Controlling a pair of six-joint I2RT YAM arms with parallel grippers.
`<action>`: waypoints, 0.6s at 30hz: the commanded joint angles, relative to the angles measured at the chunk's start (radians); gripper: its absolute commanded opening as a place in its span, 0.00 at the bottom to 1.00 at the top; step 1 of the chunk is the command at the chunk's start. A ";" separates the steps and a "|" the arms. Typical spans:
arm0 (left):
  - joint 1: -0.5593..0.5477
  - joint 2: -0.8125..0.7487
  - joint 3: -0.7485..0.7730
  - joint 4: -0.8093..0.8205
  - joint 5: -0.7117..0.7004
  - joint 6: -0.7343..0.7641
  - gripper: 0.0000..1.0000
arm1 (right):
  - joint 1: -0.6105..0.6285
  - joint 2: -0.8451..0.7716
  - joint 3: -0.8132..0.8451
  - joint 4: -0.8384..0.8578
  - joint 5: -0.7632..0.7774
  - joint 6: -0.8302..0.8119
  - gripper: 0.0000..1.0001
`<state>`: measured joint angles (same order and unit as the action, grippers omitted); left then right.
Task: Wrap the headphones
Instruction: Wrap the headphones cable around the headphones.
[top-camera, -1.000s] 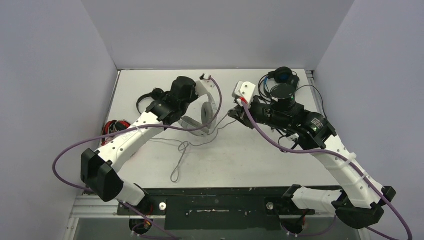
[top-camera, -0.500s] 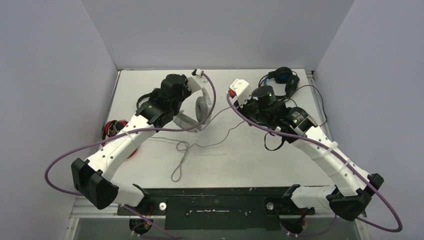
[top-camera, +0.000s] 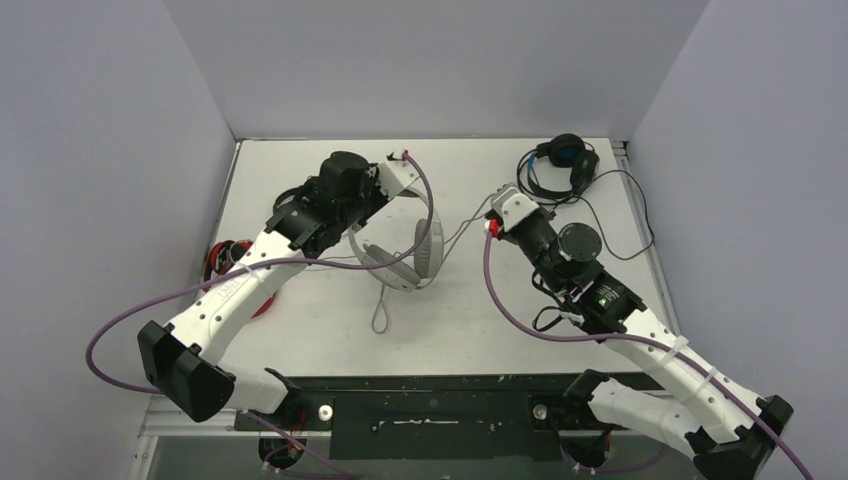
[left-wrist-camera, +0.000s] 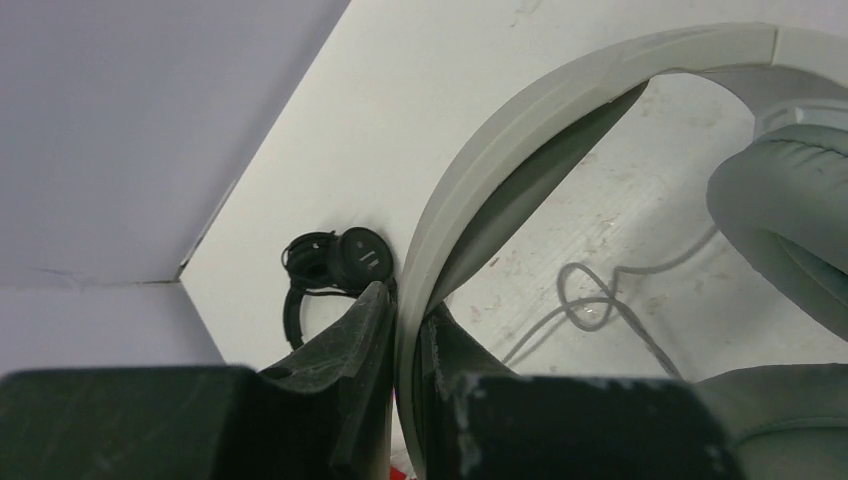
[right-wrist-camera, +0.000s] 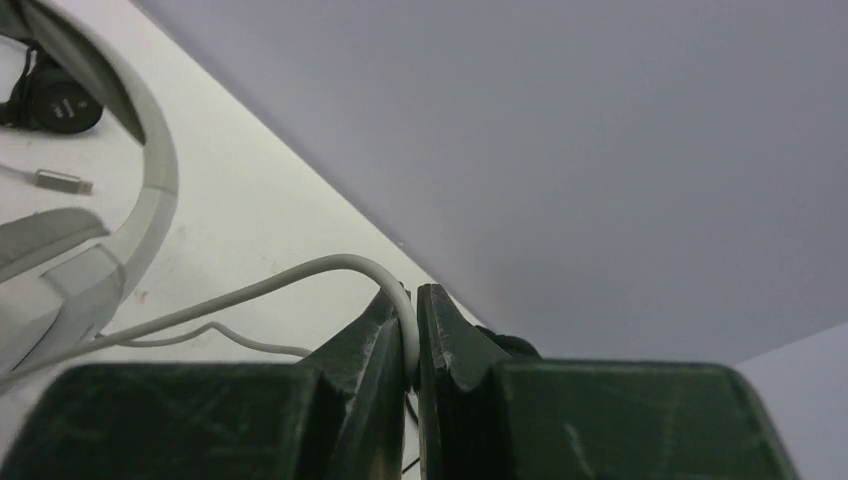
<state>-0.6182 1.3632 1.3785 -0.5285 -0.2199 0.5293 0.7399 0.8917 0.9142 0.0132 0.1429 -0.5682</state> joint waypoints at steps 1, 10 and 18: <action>0.014 -0.074 0.099 0.001 0.179 -0.110 0.00 | -0.056 0.046 0.013 0.248 0.022 -0.039 0.00; 0.012 -0.170 0.112 -0.008 0.550 -0.329 0.00 | -0.290 0.127 -0.057 0.480 -0.319 0.264 0.00; 0.003 -0.209 0.118 0.193 0.632 -0.791 0.00 | -0.345 0.210 -0.121 0.690 -0.557 0.495 0.09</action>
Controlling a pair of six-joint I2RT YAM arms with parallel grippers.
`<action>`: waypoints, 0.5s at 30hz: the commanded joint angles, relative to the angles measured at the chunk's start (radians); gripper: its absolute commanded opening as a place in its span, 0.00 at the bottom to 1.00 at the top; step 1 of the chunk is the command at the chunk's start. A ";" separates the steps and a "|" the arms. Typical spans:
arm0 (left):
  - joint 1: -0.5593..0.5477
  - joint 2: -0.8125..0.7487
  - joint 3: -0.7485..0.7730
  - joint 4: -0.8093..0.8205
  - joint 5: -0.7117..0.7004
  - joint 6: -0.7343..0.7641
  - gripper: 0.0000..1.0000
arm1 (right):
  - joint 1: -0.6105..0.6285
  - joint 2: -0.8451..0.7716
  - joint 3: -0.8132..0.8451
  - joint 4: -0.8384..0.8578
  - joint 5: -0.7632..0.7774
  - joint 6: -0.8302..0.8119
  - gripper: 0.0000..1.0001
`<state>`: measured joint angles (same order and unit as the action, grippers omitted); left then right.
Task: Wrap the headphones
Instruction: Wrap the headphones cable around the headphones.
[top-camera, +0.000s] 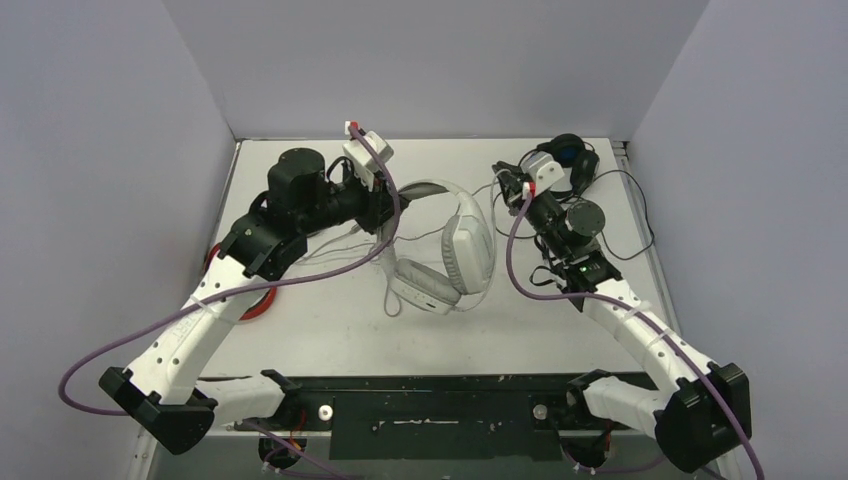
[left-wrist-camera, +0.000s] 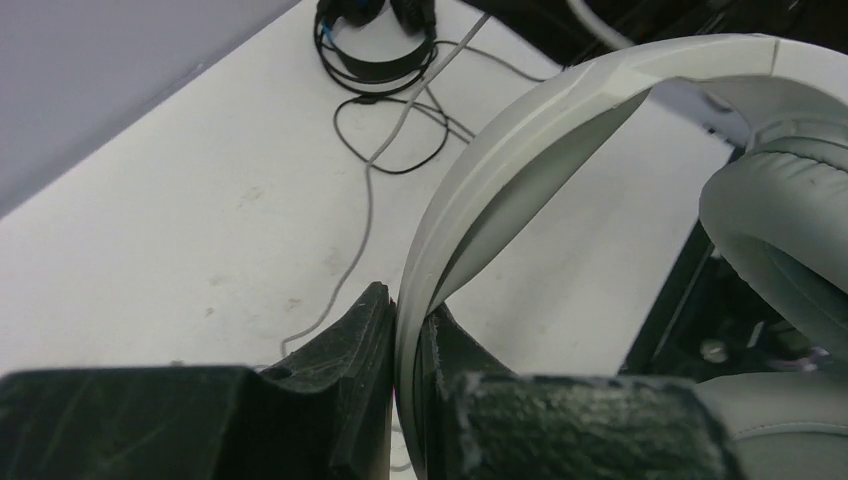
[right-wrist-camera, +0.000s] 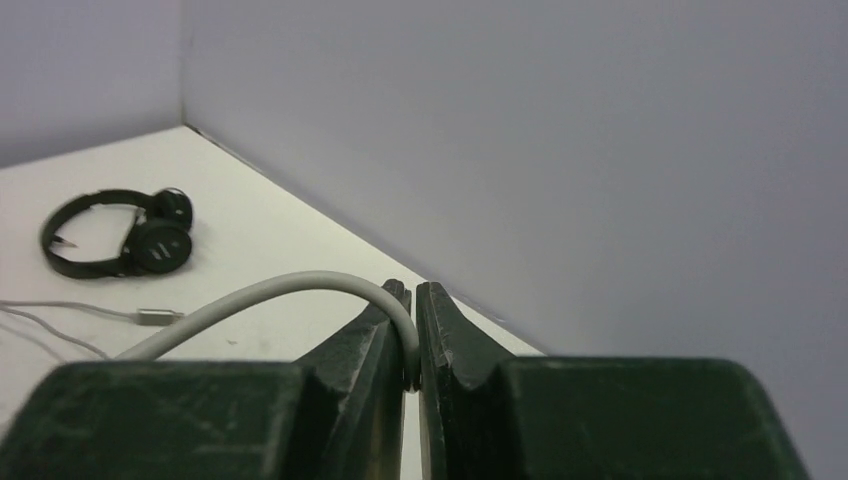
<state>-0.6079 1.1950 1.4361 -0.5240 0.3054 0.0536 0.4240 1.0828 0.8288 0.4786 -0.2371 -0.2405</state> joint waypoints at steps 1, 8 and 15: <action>-0.008 -0.042 0.064 0.209 0.106 -0.365 0.00 | -0.037 0.029 -0.054 0.281 -0.205 0.202 0.12; -0.016 -0.032 0.053 0.356 0.018 -0.700 0.00 | -0.061 0.212 -0.100 0.679 -0.391 0.469 0.20; -0.020 -0.016 0.020 0.409 -0.101 -0.874 0.00 | -0.050 0.446 -0.023 0.936 -0.465 0.688 0.23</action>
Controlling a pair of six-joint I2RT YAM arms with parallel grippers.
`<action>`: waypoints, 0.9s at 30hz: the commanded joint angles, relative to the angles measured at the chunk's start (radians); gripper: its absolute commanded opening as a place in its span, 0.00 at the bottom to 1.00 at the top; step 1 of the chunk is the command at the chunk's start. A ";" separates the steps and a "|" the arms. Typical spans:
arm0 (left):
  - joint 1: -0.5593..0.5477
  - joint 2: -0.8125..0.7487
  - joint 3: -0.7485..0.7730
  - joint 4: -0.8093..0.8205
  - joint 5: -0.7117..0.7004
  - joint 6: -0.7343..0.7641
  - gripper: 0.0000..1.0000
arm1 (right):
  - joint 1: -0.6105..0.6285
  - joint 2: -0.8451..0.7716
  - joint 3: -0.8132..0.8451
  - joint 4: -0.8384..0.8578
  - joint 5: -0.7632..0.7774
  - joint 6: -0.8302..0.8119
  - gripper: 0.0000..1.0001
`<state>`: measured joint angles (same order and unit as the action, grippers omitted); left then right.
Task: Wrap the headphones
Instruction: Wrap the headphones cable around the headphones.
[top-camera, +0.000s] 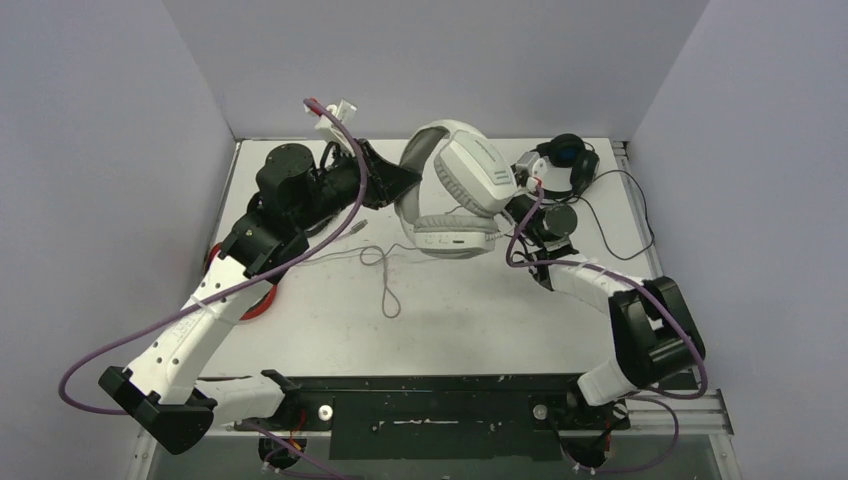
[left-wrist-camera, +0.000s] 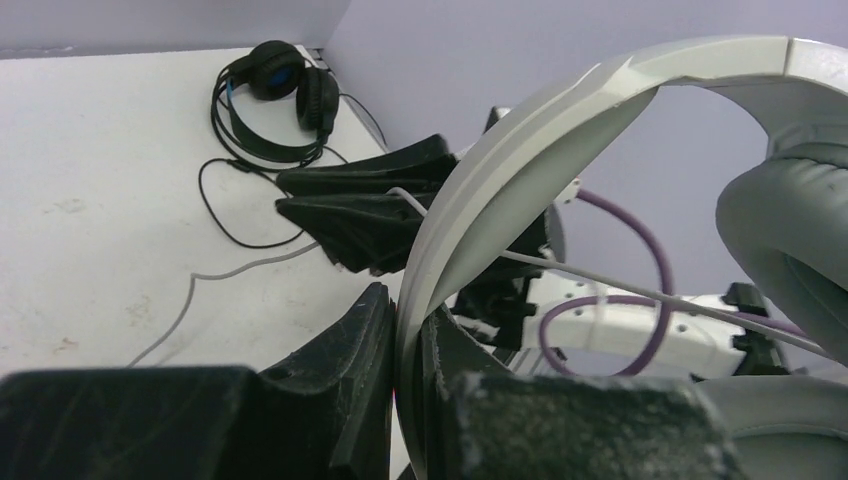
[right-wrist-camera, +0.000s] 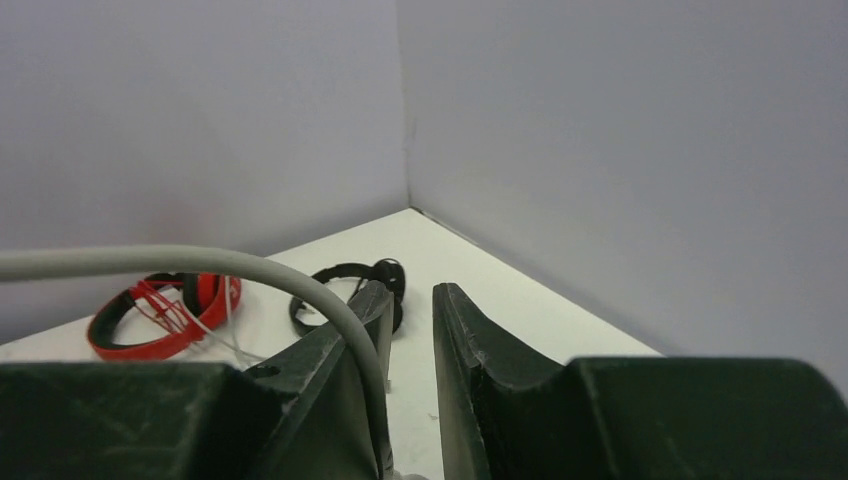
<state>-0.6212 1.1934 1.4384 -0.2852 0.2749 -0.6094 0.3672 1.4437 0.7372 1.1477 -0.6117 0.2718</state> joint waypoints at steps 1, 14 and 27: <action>-0.008 -0.013 0.003 0.204 -0.076 -0.248 0.00 | 0.016 0.113 0.082 0.290 -0.097 0.197 0.23; -0.023 0.005 -0.119 0.370 -0.433 -0.623 0.00 | 0.186 0.321 0.102 0.398 -0.013 0.285 0.31; -0.023 0.024 -0.110 0.287 -0.460 -0.695 0.00 | 0.178 0.330 0.189 0.085 -0.016 0.330 0.16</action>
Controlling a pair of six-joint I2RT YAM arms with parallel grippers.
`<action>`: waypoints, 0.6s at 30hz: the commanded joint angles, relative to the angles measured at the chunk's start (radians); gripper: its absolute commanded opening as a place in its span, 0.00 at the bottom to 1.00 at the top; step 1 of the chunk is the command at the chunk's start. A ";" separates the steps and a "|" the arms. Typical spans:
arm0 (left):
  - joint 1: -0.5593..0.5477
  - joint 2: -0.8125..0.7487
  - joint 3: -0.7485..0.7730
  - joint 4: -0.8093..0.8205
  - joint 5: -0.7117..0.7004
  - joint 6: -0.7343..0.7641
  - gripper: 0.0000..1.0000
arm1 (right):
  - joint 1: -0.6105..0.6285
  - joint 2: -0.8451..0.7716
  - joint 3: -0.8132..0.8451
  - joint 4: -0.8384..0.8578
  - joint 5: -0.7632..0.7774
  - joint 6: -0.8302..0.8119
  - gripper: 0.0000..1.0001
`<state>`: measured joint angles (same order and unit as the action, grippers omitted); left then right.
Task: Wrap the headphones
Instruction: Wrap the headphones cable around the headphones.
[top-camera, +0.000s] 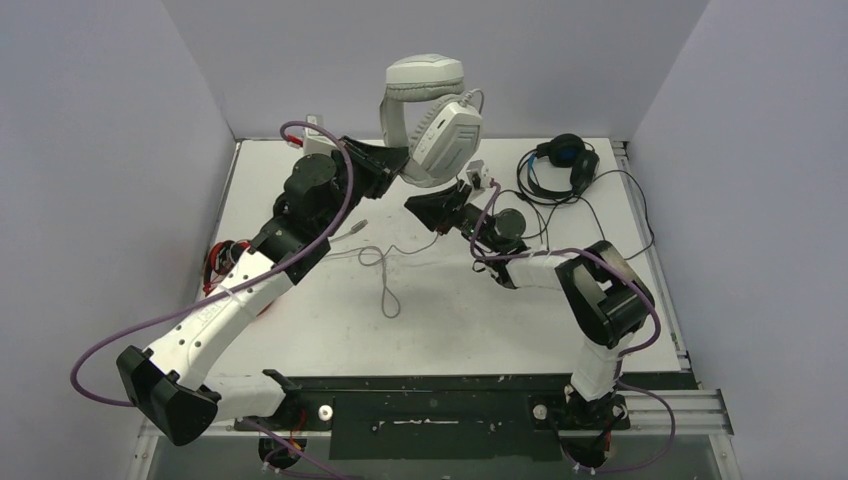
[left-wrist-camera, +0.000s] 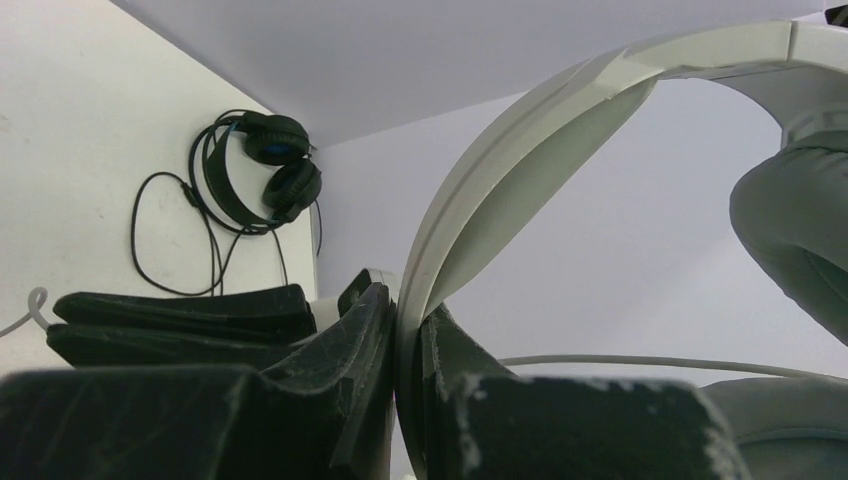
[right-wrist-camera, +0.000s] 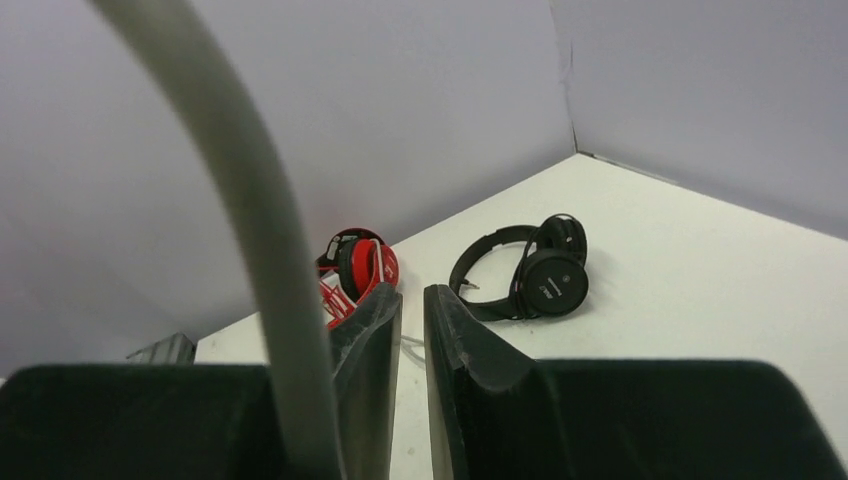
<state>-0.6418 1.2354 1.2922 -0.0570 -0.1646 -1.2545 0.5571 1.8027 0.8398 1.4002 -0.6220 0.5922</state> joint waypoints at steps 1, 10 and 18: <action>-0.002 -0.020 0.033 0.059 -0.022 -0.049 0.00 | -0.012 -0.029 0.116 -0.237 -0.017 0.002 0.14; -0.001 0.025 0.080 -0.030 -0.040 -0.091 0.00 | 0.041 -0.005 0.242 -0.579 -0.098 -0.057 0.01; 0.026 0.073 0.082 -0.027 0.025 -0.171 0.00 | 0.138 -0.038 0.233 -0.727 -0.090 -0.146 0.00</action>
<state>-0.6380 1.3064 1.3117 -0.1726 -0.1928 -1.3476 0.6617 1.8027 1.0615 0.7177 -0.6823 0.5018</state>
